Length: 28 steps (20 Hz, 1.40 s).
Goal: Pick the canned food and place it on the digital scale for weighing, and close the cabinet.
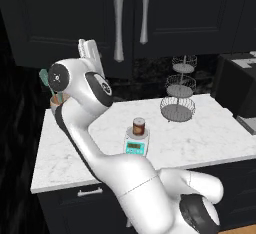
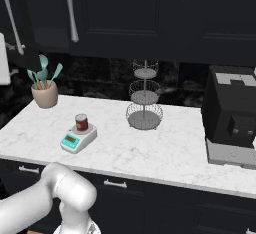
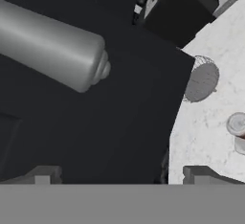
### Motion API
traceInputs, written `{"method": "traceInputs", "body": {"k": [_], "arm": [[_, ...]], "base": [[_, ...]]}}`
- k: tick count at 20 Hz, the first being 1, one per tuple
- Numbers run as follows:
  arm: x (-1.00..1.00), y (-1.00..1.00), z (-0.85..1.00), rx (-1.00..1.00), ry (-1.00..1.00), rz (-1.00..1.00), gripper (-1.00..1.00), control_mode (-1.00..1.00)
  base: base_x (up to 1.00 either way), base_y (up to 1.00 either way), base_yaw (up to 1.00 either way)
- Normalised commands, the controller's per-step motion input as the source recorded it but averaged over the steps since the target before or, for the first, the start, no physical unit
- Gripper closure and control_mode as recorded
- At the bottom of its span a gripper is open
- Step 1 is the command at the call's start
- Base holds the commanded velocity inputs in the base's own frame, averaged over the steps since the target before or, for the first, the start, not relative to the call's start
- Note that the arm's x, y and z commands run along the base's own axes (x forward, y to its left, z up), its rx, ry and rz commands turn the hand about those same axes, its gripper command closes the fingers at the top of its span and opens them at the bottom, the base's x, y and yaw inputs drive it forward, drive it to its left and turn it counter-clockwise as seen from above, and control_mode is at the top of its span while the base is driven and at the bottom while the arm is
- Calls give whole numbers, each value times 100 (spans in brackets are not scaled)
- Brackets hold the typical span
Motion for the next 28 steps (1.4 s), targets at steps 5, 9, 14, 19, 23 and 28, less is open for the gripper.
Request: {"method": "traceInputs", "body": {"k": [5, 9, 14, 19, 23, 28], "arm": [[100, -68, -7, 4, 6, 0, -100, -100], [100, -52, -5, 8, 14, 2, -100, -100], [100, -43, -23, 0, 1, 1, -100, -100], [100, -30, -44, 0, 0, 0, -100, -100], [100, -16, -62, 0, 0, 0, -100, -100], [-10, -34, -18, 5, -4, 4, -100, -100]], "base": [[0, 0, 0], [0, 0, 0], [0, 0, 0], [0, 0, 0], [0, 0, 0], [0, 0, 0]]}}
